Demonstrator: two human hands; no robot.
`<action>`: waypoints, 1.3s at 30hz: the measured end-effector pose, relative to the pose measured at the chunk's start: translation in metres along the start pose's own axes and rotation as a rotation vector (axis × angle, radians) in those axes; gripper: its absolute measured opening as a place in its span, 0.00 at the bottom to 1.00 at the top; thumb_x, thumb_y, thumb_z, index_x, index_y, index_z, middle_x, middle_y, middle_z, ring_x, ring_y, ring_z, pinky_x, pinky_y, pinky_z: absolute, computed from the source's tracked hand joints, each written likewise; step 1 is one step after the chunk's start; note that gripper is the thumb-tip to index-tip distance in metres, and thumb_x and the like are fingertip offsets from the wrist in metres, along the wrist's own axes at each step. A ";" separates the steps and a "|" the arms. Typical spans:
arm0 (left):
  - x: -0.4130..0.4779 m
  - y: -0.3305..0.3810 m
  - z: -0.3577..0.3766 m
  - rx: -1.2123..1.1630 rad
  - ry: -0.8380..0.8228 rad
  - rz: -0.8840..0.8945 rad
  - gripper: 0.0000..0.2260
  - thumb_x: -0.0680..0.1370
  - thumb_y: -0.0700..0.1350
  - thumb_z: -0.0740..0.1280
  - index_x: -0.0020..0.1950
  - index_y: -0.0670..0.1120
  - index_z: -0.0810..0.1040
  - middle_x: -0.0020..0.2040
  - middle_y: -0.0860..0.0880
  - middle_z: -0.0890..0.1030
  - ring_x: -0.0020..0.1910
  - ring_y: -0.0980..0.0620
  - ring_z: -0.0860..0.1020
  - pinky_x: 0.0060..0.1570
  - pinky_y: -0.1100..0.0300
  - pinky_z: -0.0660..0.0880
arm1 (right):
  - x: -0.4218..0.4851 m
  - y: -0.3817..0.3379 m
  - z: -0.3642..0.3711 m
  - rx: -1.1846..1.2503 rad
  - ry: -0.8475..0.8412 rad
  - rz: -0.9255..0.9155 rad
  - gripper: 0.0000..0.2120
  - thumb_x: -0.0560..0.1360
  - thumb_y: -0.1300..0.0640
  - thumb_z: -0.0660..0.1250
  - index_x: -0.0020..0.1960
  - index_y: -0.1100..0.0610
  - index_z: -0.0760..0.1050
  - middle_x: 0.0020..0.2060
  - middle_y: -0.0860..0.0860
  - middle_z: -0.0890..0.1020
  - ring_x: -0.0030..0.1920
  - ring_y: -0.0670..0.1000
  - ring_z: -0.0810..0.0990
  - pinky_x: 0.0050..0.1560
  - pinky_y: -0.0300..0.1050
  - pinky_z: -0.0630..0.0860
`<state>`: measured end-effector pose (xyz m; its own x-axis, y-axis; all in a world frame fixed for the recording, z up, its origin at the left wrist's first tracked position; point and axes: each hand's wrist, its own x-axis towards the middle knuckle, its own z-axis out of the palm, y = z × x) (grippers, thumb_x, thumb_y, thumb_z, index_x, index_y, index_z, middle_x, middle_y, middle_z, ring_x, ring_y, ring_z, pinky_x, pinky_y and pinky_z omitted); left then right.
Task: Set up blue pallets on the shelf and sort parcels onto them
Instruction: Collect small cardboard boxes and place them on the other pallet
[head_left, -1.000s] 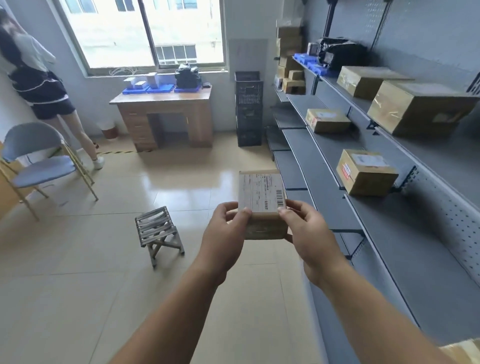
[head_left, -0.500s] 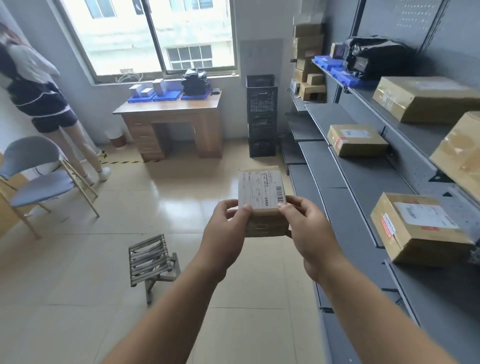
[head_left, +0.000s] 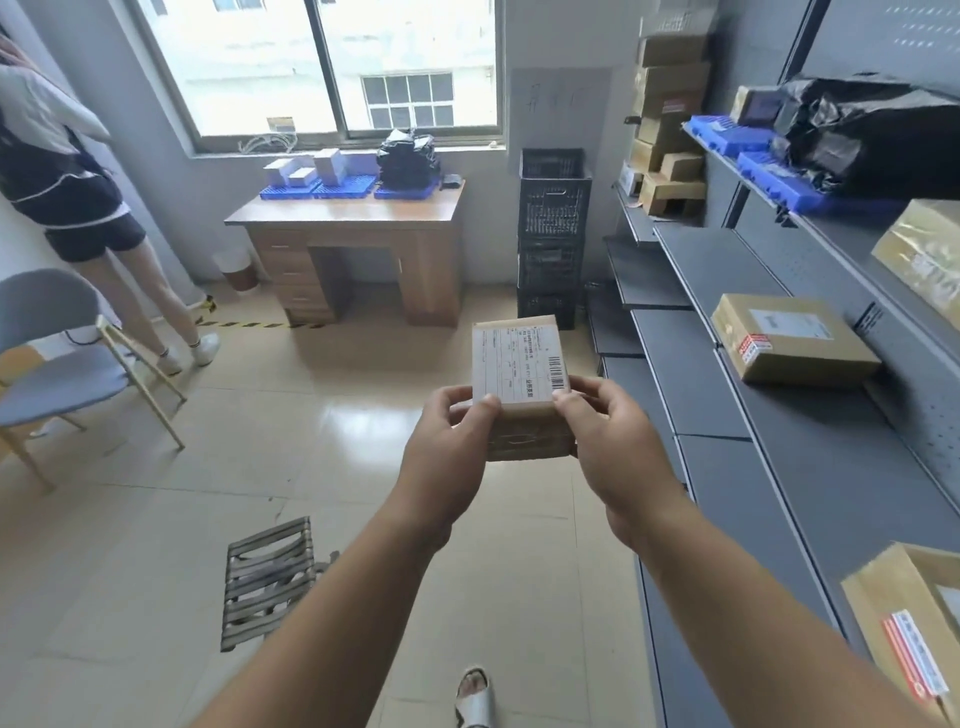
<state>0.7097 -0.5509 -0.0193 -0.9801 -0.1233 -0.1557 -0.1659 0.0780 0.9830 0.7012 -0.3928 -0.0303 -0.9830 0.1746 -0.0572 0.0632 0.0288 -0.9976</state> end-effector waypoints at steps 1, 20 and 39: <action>0.022 0.003 0.001 -0.001 -0.012 0.004 0.20 0.71 0.61 0.65 0.61 0.56 0.77 0.58 0.52 0.84 0.56 0.54 0.83 0.63 0.44 0.78 | 0.020 -0.001 0.005 -0.003 0.010 -0.003 0.17 0.72 0.42 0.66 0.59 0.45 0.78 0.53 0.44 0.85 0.54 0.46 0.84 0.59 0.53 0.81; 0.381 0.073 0.105 0.034 -0.223 0.016 0.09 0.79 0.54 0.67 0.58 0.54 0.78 0.53 0.53 0.85 0.49 0.59 0.84 0.52 0.55 0.78 | 0.362 -0.021 0.002 0.017 0.203 0.024 0.17 0.72 0.42 0.65 0.59 0.46 0.79 0.53 0.45 0.86 0.55 0.48 0.84 0.60 0.57 0.81; 0.677 0.173 0.265 0.047 -0.212 0.015 0.16 0.75 0.58 0.66 0.60 0.53 0.78 0.57 0.51 0.85 0.58 0.50 0.82 0.65 0.42 0.76 | 0.713 -0.063 -0.073 -0.019 0.190 -0.041 0.17 0.73 0.43 0.66 0.59 0.47 0.80 0.52 0.41 0.86 0.55 0.45 0.84 0.58 0.50 0.80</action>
<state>-0.0111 -0.3590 0.0195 -0.9826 0.0891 -0.1631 -0.1515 0.1249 0.9805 0.0090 -0.1988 -0.0051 -0.9346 0.3558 -0.0058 0.0283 0.0580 -0.9979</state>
